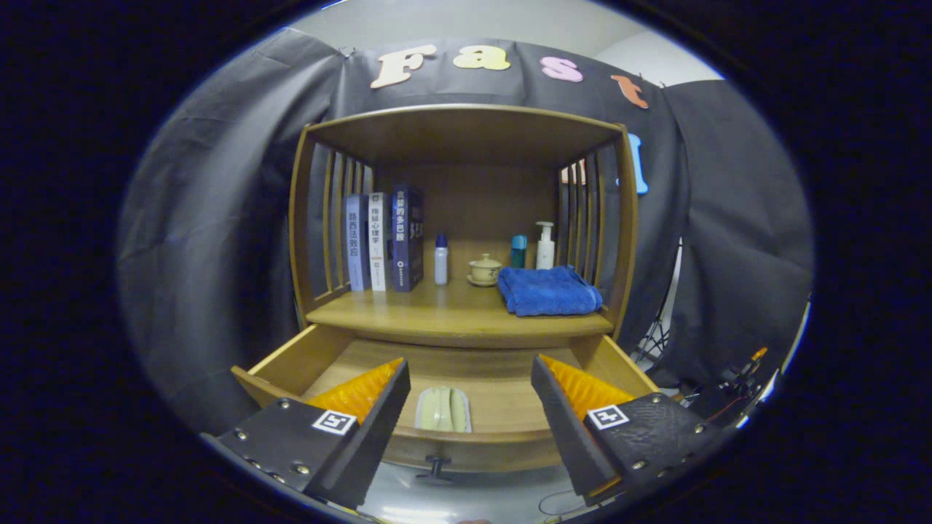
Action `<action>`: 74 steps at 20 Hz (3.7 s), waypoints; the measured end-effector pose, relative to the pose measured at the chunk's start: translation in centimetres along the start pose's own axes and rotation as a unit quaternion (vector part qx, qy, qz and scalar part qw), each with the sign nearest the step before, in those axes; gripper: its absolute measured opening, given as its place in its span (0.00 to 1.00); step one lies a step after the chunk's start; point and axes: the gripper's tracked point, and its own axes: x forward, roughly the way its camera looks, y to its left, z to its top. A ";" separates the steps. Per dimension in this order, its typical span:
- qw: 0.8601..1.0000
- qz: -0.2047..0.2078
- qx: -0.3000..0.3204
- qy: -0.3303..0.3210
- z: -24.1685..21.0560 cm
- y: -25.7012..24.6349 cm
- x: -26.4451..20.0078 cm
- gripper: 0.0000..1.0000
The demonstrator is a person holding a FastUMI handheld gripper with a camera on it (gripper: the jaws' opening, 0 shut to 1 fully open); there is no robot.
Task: Pull open the drawer, take out the items inside it, and place them on the countertop above the cabinet.
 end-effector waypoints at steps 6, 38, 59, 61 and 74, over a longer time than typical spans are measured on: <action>0.993 0.005 -0.014 0.118 -4.0 -0.6 5.9 0.99; 0.993 0.079 0.056 0.066 1.2 -0.5 5.6 0.10; 0.997 0.029 0.049 0.051 6.1 0.7 18.3 0.10; 0.996 0.032 0.053 0.057 5.4 1.7 19.7 0.10; 0.993 -0.009 0.103 0.063 5.1 1.9 25.6 0.15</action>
